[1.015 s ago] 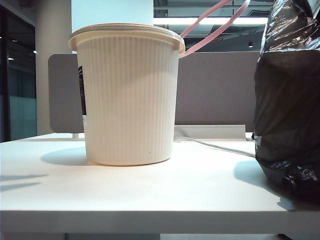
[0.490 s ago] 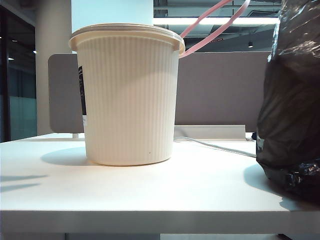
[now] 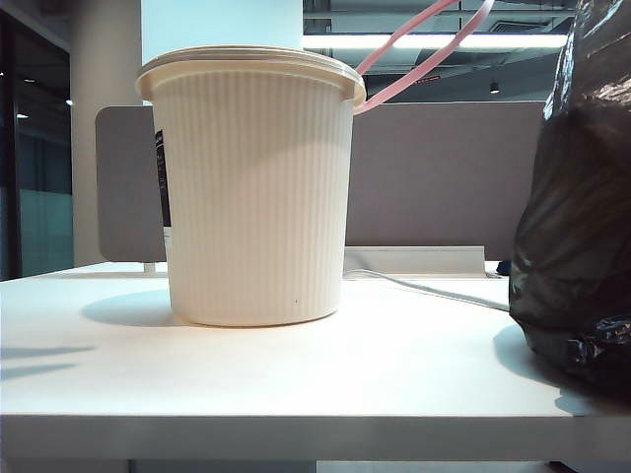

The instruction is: Open the ring lid of the trash can, pull out the black garbage bag inside, and place it on the table.

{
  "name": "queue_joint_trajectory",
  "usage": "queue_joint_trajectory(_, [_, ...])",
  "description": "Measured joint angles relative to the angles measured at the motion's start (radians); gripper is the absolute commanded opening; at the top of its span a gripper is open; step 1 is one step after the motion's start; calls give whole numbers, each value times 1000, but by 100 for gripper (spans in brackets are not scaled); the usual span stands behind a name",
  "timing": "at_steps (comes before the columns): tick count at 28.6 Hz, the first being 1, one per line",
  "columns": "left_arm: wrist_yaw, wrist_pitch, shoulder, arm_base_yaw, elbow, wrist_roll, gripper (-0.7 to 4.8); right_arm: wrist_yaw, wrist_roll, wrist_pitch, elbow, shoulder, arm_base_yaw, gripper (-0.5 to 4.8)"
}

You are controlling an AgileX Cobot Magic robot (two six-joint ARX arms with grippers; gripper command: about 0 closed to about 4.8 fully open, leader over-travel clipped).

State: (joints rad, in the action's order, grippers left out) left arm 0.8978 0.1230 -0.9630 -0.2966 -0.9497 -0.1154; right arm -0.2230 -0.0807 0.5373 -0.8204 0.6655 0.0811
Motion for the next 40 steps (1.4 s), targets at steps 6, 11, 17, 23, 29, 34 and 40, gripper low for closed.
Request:
queue_joint_trajectory(6, [0,0,0,0,0,-13,206,23,-5,-1,0,0,0,243])
queue_joint_trajectory(11, [0,0,0,0,0,-13,206,65,-7,-68,0,29,0,32])
queue_joint_trajectory(17, [0,0,1,0,0,-14,206,65,-7,-184,0,116,0,-1])
queue_joint_trajectory(23, [0,0,1,0,0,-15,206,65,-7,-258,0,199,0,-1])
queue_joint_trajectory(29, [0,0,1,0,0,-15,206,65,-19,-404,-22,258,0,-1])
queue_joint_trajectory(34, [0,0,1,0,0,-15,206,65,-24,-434,-113,328,0,-1])
queue_joint_trajectory(40, [0,0,1,0,0,-15,206,66,-24,-446,-235,403,0,-1])
